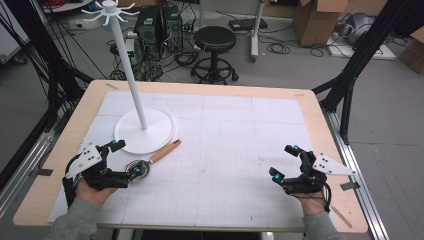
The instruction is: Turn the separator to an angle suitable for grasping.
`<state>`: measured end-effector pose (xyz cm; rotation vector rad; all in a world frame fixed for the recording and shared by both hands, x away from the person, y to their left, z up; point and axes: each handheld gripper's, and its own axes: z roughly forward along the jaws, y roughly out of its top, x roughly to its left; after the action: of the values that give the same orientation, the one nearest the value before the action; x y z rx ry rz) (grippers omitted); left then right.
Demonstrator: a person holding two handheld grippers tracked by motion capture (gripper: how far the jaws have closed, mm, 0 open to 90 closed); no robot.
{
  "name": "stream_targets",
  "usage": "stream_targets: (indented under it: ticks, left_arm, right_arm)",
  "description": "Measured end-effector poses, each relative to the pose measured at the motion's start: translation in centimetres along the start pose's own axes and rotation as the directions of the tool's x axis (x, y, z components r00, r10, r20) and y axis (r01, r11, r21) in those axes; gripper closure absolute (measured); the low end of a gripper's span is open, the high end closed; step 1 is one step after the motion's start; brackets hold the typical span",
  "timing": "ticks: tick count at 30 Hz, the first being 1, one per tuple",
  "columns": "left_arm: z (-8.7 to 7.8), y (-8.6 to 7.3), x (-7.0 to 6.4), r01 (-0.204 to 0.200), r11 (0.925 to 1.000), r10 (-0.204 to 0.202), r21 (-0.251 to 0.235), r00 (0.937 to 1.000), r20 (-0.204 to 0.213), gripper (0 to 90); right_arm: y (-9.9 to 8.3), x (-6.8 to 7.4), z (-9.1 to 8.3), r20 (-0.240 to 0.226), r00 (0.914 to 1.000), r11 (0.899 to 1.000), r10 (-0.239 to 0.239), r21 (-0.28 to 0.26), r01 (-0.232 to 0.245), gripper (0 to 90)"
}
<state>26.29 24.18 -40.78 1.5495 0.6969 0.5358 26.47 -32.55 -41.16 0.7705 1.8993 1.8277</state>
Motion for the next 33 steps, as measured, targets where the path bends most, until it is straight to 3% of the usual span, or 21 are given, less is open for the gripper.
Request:
stream_targets:
  ticks: [5, 11, 17, 19, 20, 22, 23, 26, 30, 33]
  left_arm:
    - [0.0, 0.0, 0.1, 0.004, 1.0, -0.004, 0.006, 0.9999, -0.014, 1.8]
    - [0.2, 0.0, 0.3, 0.005, 0.9999, -0.004, 0.013, 0.9975, -0.071, 2.8]
    - [0.1, 0.0, 0.5, -0.003, 0.9999, 0.004, 0.015, 0.9983, -0.058, 32.9]
    - [0.2, -0.1, 0.4, -0.001, 0.9994, 0.003, 0.035, 0.9978, -0.067, 37.0]
    - [0.4, -0.1, 0.5, 0.011, 0.9978, -0.006, 0.065, 0.9973, -0.073, 46.0]
    - [0.6, -0.1, 0.4, 0.017, 0.997, -0.011, 0.075, 0.9966, -0.082, 55.5]
    - [0.7, -0.1, 0.4, 0.02, 0.9961, -0.013, 0.086, 0.9961, -0.087, 55.5]
    - [0.9, -0.1, 0.2, -0.039, 0.9945, 0.053, 0.097, 0.9889, -0.139, 75.7]
    - [1.1, -0.1, 0.4, -0.025, 0.9918, 0.044, 0.125, 0.9871, -0.154, 89.1]
    - [1.6, -0.3, 0.5, -0.029, 0.9874, 0.053, 0.155, 0.9871, -0.151, 89.7]
  right_arm:
    - [-0.1, 0.0, 0.1, -0.004, 1.0, 1.0, -0.008, 0.007, 0.008, 0.8]
    - [-0.2, 0.1, 0.3, -0.007, 1.0, 1.0, -0.002, 0.023, 0.002, 0.8]
    - [-0.3, 0.1, 0.4, -0.008, 0.9999, 1.0, -0.008, 0.026, 0.008, 0.8]
    - [-0.3, 0.1, 0.4, -0.006, 0.9999, 1.0, -0.01, 0.025, 0.01, 0.8]
    - [-0.3, 0.2, 0.4, -0.009, 0.9999, 1.0, -0.012, 0.027, 0.012, 0.8]
    - [-0.3, 0.2, 0.4, -0.008, 0.9999, 0.999, -0.014, 0.03, 0.014, 0.8]
    - [-0.3, 0.2, 0.4, -0.008, 0.9999, 0.999, -0.014, 0.03, 0.014, 0.8]
    - [-0.4, 0.3, 0.5, -0.029, 0.9995, 0.999, -0.014, 0.031, 0.015, 0.8]
    - [-0.4, 0.5, 0.6, -0.043, 0.9988, 0.999, -0.025, 0.032, 0.027, 0.8]
    - [-0.4, 0.5, 0.6, -0.042, 0.9988, 0.999, -0.026, 0.04, 0.028, 0.8]
